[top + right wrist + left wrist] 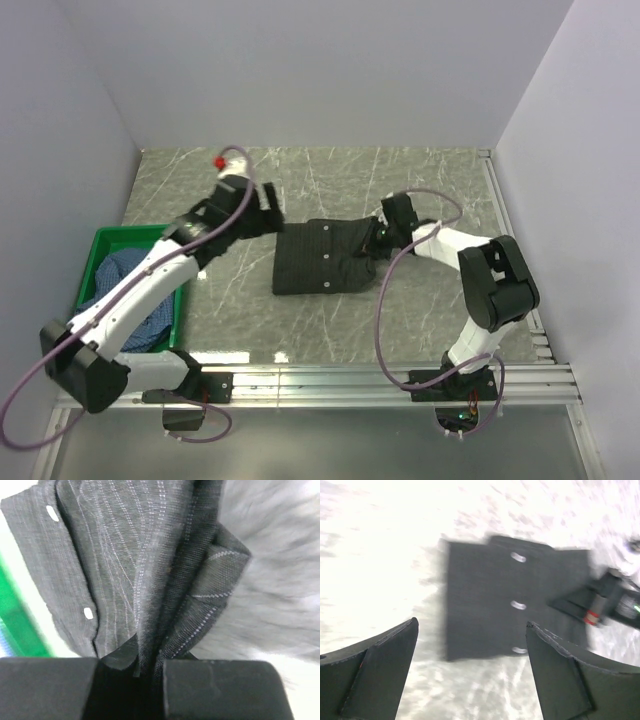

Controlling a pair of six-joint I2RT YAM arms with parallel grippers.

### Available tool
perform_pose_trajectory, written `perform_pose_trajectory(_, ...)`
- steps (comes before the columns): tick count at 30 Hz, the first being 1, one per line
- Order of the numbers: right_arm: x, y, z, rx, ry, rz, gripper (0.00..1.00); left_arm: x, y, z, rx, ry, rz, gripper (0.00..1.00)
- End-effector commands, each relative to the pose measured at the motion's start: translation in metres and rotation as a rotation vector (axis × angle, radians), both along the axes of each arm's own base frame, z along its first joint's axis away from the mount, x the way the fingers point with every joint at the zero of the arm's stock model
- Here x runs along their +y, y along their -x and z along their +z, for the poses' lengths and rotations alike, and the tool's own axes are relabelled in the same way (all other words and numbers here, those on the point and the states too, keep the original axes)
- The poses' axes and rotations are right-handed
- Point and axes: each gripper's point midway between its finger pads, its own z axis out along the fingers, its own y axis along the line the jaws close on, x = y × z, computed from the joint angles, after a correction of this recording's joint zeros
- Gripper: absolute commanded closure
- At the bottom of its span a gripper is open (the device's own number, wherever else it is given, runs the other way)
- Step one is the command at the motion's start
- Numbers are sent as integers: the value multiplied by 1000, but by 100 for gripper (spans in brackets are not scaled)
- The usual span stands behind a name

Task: Fold and stack the long sleeve shirts
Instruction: Fold the shirt

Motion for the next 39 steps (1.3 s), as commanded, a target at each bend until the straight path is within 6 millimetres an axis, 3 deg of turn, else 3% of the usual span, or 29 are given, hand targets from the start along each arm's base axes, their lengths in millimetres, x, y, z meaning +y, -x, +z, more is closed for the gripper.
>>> perform_pose_trajectory(1,-54,-2,33,-35,316,99,100,50,-5,-11,26,-50,9,5)
perform_pose_trajectory(2,-62,-18,54,-83,367,89,100,60,-4,-17,28,-42,19,5)
perform_pose_trajectory(3,-79,-11,60,-59,448,114,100,66,-10,-15,8,-26,31,5)
perform_pose_trajectory(4,-100,-19,70,-77,552,84,100,78,-14,-17,10,-7,59,6)
perform_pose_trajectory(5,-108,-33,95,-130,596,72,100,82,-13,-23,12,0,68,6)
perform_pose_trajectory(7,-142,-33,115,-115,770,77,100,91,-19,-29,-2,21,100,6)
perform_pose_trajectory(8,-150,-44,141,-158,811,53,100,91,-16,-39,23,35,88,7)
perform_pose_trajectory(10,-174,-42,158,-112,958,61,100,97,-19,-47,33,42,104,8)
perform_pose_trajectory(11,-193,-51,189,-146,1066,-14,100,98,-17,-51,48,39,102,8)
perform_pose_trajectory(13,-212,-49,202,-91,1203,-12,100,99,-18,-51,40,38,103,8)
perform_pose_trajectory(14,-228,-57,224,-96,1325,-72,100,99,-17,-51,39,38,105,8)
perform_pose_trajectory(18,-233,-73,251,-113,1539,-70,100,106,-17,-50,34,29,128,8)
perform_pose_trajectory(19,-228,-78,248,-118,1569,-47,100,106,-16,-49,31,30,131,8)
perform_pose_trajectory(22,-191,-99,212,-119,1644,116,100,111,-15,-52,32,18,149,8)
perform_pose_trajectory(25,-163,-110,131,-23,1697,271,100,116,-16,-51,26,0,170,8)
perform_pose_trajectory(29,-131,-106,70,18,1682,348,100,117,-15,-53,30,2,170,8)
perform_pose_trajectory(32,-112,-97,40,19,1659,385,100,113,-15,-53,32,14,153,8)
perform_pose_trajectory(39,-69,-81,19,-34,1636,449,100,116,-16,-50,25,12,165,9)
